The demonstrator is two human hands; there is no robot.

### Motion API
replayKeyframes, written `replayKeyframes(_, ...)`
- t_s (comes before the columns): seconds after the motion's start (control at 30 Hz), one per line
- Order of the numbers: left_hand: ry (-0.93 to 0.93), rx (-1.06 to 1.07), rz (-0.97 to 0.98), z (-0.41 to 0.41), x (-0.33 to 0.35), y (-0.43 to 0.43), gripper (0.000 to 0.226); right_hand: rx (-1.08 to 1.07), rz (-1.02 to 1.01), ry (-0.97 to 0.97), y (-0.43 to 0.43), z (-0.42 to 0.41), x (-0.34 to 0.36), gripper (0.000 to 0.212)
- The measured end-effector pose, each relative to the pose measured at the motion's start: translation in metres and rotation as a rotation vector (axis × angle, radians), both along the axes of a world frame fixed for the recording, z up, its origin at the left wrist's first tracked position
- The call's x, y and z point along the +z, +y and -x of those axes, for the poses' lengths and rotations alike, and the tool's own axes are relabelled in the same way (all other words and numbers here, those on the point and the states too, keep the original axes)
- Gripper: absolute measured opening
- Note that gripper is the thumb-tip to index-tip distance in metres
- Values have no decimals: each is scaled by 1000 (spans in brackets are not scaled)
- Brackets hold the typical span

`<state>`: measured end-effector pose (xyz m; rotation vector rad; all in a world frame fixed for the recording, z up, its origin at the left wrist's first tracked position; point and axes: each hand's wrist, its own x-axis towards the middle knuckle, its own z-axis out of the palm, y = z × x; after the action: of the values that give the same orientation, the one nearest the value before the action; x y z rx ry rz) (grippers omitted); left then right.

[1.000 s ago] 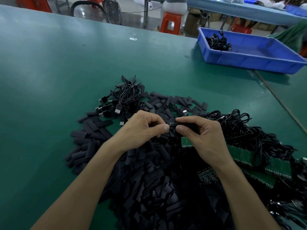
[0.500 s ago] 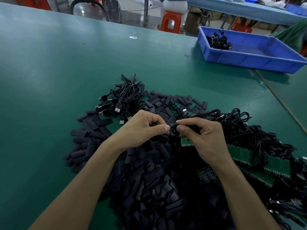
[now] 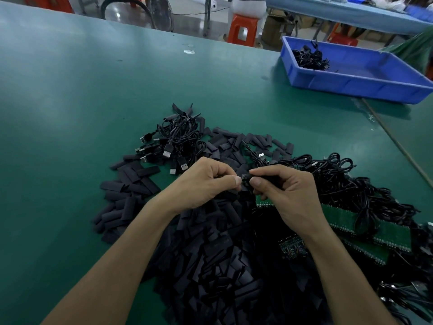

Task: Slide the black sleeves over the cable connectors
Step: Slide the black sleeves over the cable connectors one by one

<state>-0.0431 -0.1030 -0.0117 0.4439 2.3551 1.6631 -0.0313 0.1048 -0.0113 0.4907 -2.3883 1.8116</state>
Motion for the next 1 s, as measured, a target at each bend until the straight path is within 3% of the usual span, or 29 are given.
replayKeyframes(0.17,-16,-6,1,1,-1,-1,23,43,-21,-34,1,-1,-1,28)
replayKeyframes(0.47,-20,-26,3,0,-1,1,26,8,-26,9,-2,-4,-1,17)
replayKeyframes(0.77,50,-1,18,1,-4,0,24,21,2,-13,-1,-2,0,29)
replayKeyframes(1.0,55,9,12,2,-6,0,24,-2,-23,39,-5,-4,-4,23)
